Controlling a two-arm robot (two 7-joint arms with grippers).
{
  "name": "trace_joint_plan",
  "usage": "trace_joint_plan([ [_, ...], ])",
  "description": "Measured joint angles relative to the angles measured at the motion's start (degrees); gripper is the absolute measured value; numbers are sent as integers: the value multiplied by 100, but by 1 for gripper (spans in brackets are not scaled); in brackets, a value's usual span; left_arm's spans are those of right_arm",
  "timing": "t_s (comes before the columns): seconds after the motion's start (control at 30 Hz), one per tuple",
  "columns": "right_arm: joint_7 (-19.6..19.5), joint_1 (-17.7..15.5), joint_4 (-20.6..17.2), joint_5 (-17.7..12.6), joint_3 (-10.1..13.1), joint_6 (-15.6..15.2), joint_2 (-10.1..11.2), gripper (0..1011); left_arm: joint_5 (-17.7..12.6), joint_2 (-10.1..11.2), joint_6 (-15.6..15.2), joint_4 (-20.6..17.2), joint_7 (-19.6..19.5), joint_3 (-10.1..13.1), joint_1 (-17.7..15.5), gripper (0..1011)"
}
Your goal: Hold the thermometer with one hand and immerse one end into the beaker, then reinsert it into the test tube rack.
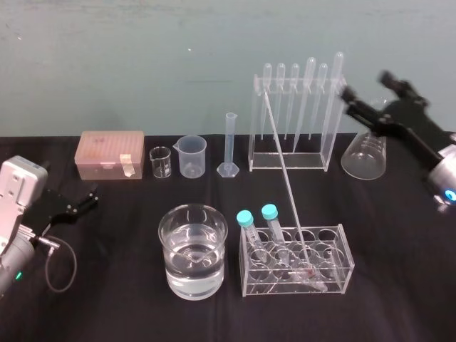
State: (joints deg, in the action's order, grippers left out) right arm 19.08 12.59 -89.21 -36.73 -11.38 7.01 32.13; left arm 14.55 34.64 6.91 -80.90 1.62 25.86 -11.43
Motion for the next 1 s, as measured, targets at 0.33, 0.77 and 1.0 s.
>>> trace_joint_plan([
  [0.33,-1046,-394,770,1067,-156,-373,-100,1003,0,0,0,0,0,0,0,1008],
  [0.77,-1051,-443,1181,1230,-282,-575,-288,1003,0,0,0,0,0,0,0,1008],
  [1.0,-1055,-440,1164,1229,-280,-569,-277,1003,0,0,0,0,0,0,0,1008],
])
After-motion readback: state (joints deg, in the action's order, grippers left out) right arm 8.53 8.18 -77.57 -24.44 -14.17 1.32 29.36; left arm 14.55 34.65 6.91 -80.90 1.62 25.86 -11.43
